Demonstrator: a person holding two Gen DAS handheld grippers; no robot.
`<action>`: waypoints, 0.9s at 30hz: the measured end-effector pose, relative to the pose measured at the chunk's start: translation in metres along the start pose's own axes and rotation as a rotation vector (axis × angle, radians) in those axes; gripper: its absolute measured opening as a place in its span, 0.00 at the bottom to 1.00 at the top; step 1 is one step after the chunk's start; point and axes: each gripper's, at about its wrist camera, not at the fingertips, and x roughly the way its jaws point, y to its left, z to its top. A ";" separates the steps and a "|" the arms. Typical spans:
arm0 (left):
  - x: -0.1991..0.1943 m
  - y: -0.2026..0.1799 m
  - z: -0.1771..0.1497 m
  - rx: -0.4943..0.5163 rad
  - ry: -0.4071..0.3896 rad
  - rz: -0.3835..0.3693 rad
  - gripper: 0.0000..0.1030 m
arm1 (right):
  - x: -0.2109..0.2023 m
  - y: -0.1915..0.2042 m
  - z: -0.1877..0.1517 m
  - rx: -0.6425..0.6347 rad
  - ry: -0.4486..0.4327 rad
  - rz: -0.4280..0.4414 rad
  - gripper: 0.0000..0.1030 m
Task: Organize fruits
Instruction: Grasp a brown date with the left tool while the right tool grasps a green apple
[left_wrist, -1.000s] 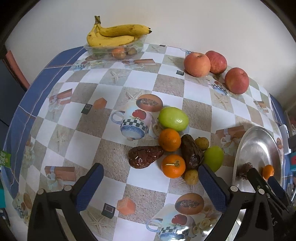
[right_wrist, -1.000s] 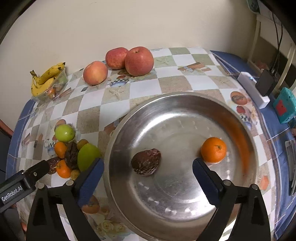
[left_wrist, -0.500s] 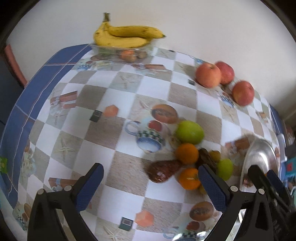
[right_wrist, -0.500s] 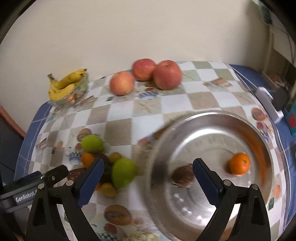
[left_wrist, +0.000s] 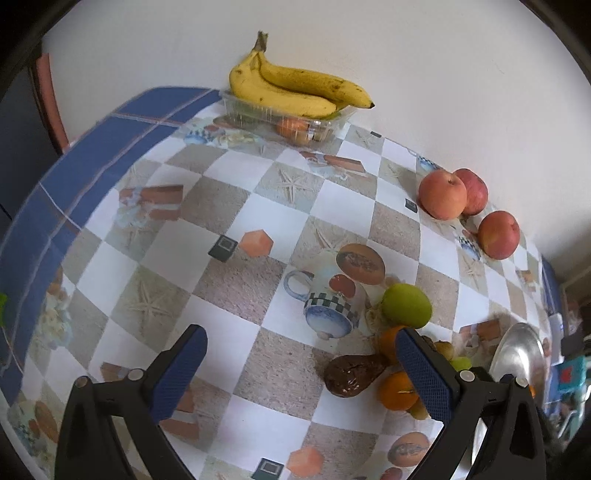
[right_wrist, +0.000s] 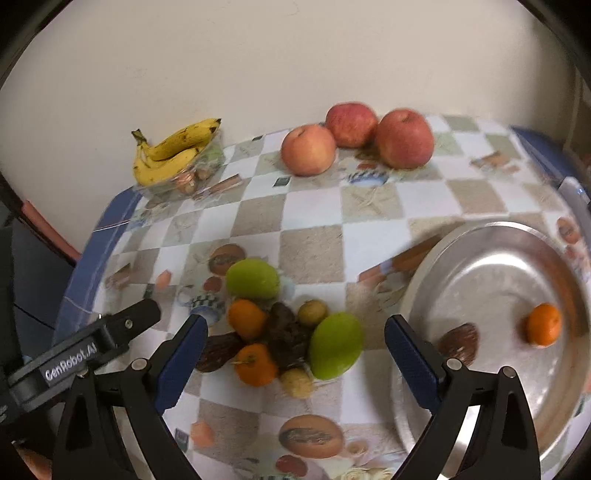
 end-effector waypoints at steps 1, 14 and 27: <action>0.002 0.000 0.000 -0.004 0.009 -0.020 1.00 | 0.001 -0.001 -0.001 -0.005 -0.002 -0.006 0.94; 0.033 -0.009 -0.016 -0.037 0.142 -0.031 0.87 | 0.012 -0.020 -0.005 0.010 0.041 0.000 0.53; 0.048 -0.015 -0.027 -0.094 0.215 -0.145 0.41 | 0.026 -0.025 -0.010 0.021 0.070 -0.018 0.44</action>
